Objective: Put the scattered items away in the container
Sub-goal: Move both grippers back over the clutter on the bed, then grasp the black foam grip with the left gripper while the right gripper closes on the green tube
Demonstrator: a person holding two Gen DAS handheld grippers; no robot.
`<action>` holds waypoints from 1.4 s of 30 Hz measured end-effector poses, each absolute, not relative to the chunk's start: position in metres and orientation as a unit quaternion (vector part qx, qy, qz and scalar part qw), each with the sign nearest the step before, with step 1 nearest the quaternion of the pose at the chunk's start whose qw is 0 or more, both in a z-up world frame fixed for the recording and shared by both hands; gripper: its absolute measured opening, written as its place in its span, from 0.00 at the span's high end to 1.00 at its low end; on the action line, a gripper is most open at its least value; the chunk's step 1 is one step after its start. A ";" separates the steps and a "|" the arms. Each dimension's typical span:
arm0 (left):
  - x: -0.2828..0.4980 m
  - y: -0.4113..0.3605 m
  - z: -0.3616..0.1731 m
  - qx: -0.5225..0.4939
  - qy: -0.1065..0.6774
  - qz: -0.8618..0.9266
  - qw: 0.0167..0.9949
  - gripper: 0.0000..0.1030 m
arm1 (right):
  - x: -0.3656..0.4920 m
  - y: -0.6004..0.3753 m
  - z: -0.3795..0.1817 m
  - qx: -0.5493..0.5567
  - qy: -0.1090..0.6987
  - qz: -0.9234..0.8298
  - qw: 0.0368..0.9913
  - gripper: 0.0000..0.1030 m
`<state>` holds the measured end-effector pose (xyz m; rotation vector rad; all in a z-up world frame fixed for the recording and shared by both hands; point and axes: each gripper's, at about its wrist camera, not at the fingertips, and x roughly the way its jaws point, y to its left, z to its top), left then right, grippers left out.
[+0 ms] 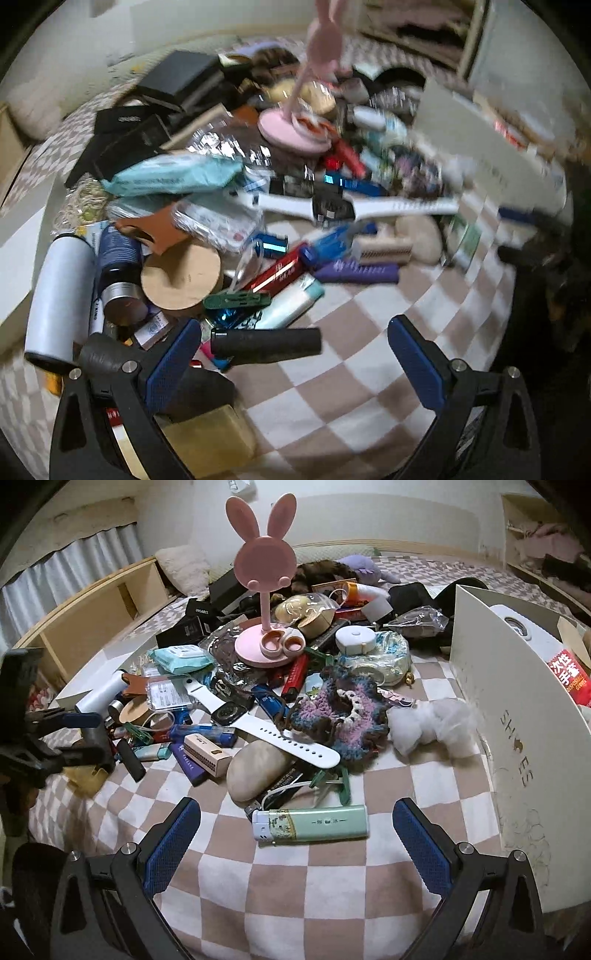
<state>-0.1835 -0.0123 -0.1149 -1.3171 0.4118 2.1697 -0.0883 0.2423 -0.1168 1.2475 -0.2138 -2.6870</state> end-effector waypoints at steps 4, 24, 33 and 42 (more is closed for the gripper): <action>-0.191 -0.010 -0.135 -0.512 0.184 0.792 0.276 0.02 | -0.086 0.241 -0.118 0.411 -0.076 -0.904 0.090 0.00; -0.189 -0.018 -0.151 -0.521 0.182 0.803 0.225 0.21 | -0.096 0.234 -0.141 0.447 -0.052 -0.890 0.070 0.00; -0.180 -0.032 -0.143 -0.520 0.162 0.802 0.247 0.21 | -0.101 0.230 -0.149 0.464 -0.045 -0.882 0.075 0.00; -0.177 -0.026 -0.146 -0.524 0.178 0.795 0.247 0.21 | -0.103 0.228 -0.153 0.471 -0.044 -0.878 0.078 0.00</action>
